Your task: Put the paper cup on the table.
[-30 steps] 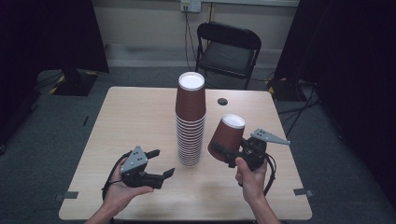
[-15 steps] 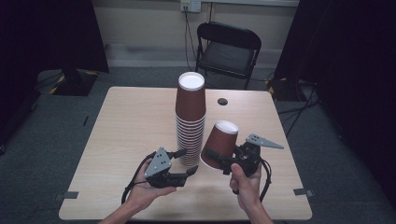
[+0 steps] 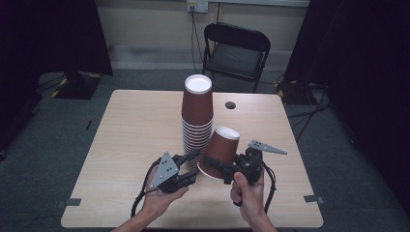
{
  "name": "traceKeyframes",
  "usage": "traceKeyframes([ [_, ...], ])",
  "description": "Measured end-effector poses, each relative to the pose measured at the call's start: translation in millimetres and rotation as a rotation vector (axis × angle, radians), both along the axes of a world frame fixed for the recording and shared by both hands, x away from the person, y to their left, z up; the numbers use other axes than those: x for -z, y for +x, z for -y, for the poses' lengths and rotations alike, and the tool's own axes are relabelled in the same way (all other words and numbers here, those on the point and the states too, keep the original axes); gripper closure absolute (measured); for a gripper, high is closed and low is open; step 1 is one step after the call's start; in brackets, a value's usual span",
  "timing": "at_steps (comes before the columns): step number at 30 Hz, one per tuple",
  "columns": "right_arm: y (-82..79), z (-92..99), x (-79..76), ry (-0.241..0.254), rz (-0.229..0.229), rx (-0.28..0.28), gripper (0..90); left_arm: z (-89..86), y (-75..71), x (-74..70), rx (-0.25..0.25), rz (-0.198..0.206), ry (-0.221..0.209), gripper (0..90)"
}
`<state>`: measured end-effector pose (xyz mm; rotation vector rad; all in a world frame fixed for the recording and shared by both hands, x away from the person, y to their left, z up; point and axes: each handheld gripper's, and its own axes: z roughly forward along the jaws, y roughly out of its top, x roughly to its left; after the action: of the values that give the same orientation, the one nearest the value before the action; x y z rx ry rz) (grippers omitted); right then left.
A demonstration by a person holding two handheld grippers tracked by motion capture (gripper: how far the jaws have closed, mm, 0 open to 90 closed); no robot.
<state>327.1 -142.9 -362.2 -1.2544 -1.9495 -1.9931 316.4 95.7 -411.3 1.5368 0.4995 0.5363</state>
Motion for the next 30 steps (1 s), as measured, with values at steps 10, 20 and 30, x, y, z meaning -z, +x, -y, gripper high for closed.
traceKeyframes([
  [10,-4.9,-16.1,0.2,-0.002,-0.027,-0.036,13.7,4.1,-5.7,0.7,0.004,0.086,-0.027,70.5],
  [20,-5.4,-25.7,6.1,-0.014,-0.060,-0.044,13.7,2.9,-6.0,1.6,-0.034,0.110,-0.031,71.7],
  [30,-2.5,-25.9,11.8,-0.015,-0.041,-0.071,11.1,-0.6,-4.2,3.0,-0.019,0.091,-0.035,78.0],
])
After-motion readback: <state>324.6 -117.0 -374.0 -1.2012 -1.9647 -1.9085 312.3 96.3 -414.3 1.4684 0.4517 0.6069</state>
